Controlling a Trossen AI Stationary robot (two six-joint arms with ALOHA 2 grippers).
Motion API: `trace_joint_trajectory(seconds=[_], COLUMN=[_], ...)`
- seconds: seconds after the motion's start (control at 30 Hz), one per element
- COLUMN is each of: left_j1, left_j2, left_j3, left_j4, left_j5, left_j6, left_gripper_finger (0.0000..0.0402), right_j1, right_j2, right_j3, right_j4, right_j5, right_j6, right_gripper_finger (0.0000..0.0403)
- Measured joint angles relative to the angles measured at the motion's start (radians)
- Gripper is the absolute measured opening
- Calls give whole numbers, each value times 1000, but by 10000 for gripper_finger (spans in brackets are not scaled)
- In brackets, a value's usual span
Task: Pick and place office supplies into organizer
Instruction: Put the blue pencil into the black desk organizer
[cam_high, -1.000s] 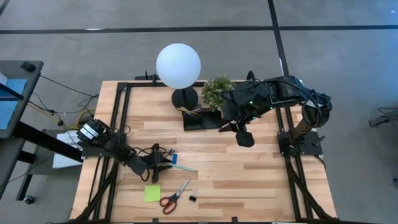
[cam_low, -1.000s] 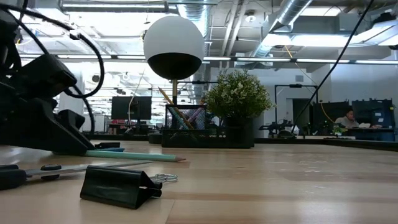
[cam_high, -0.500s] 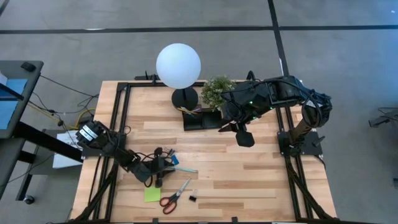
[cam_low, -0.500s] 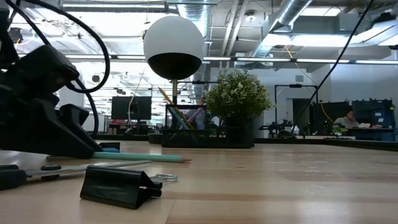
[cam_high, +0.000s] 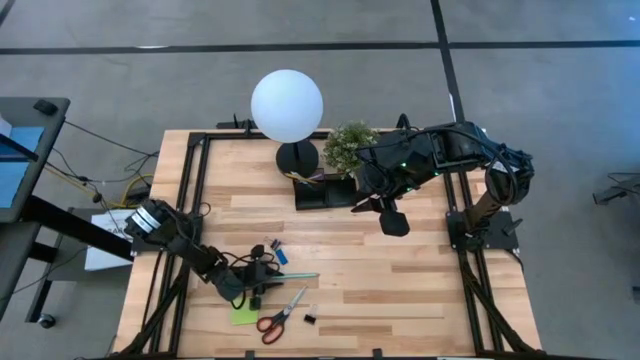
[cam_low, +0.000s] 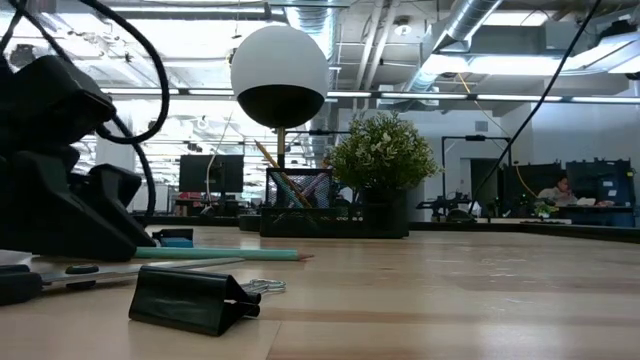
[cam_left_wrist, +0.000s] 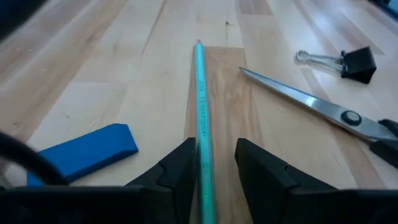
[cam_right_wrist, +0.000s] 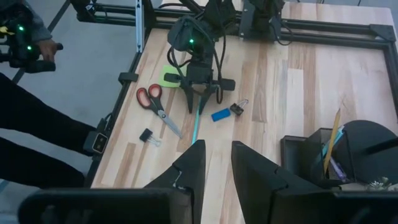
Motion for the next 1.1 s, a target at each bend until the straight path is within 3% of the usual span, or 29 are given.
trace_joint_trajectory(seconds=[0.17,0.37,0.77,1.1], left_j1=[-1,-2,25,66], left_j2=[89,178,193,191], left_j3=[-3,27,106,137], left_j4=[178,274,209,156], left_j5=[-45,-47,-47,-54], left_j6=[32,54,66,20], left_gripper_finger=[112,112,108,12], right_j1=[0,0,0,0], right_j2=[0,0,0,0], right_j3=[0,0,0,0], right_j4=[0,0,0,0], right_j5=[0,0,0,0], right_j6=[0,0,0,0], right_gripper_finger=[71,71,71,71])
